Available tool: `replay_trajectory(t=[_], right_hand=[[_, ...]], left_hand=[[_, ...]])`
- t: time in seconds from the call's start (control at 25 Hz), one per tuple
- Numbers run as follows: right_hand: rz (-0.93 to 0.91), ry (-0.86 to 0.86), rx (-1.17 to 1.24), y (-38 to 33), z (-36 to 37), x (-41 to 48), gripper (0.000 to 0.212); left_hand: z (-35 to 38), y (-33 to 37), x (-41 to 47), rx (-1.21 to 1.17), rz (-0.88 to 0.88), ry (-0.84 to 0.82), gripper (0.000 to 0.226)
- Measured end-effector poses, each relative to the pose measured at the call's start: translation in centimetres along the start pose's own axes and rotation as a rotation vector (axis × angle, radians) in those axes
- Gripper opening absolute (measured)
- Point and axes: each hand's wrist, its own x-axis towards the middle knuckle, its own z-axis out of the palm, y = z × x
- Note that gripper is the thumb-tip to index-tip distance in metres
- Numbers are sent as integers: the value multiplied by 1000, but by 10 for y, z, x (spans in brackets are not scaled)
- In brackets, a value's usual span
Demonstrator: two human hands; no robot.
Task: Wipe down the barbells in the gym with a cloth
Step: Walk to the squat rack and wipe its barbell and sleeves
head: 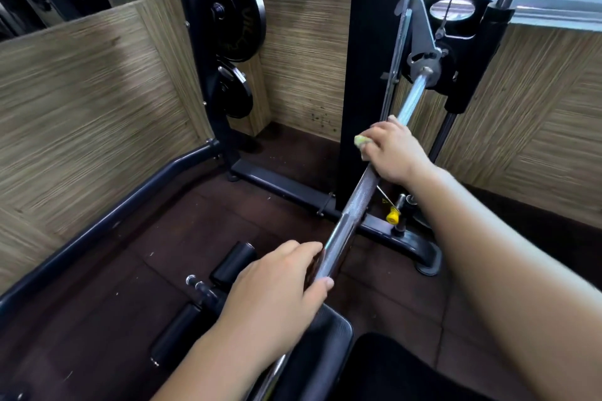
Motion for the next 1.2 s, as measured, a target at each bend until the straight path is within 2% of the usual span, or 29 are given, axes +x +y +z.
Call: replay_trajectory(t=[0.12,0.2,0.28,0.32,0.4,0.52,0.6,0.68,0.72,0.84,0.92,1.0,1.12,1.2], right_hand=[[-204,105,38,-43,20,-80,57],[-345,49,112,-65,22,-132,53],[-434,-35,74,-70,15,-151,48],[-444,-43,63,-65,13,-149,44],[-335,1,123,-64,10,-146,43],[-249,109,155,-108,36,-182,47],[-438,43,157,-141,50,-232,41],[-618,-18,192,-136,43,-248,39],[-643,-5,206,-123,43,-242,40],[-357,161,275,-91,44,-223,49],[-262,254,343,-121,61,-241,50],[-417,249,361,-168,79,-290,44],[-873,106,285,-192,88,-342,41],[-961,82,261,-183,84,-329,41]], left_hand=[[-1,-2,-10,44,4,-22,48],[-3,-4,-21,83,10,-31,48],[-5,-6,-35,112,15,-41,50],[-6,-8,-43,118,17,-49,50],[-9,-10,-60,129,11,-68,52],[-12,-15,-84,156,-3,-77,49],[-15,-19,-103,175,-24,-57,40],[-17,-23,-124,192,-77,-44,38],[-17,-25,-137,182,-113,-39,38],[-15,-25,-172,173,-219,9,34],[-11,-21,-197,183,-314,79,35],[-4,-16,-222,197,-424,150,37],[8,-10,-260,241,-582,279,38],[13,-7,-289,235,-659,355,42]])
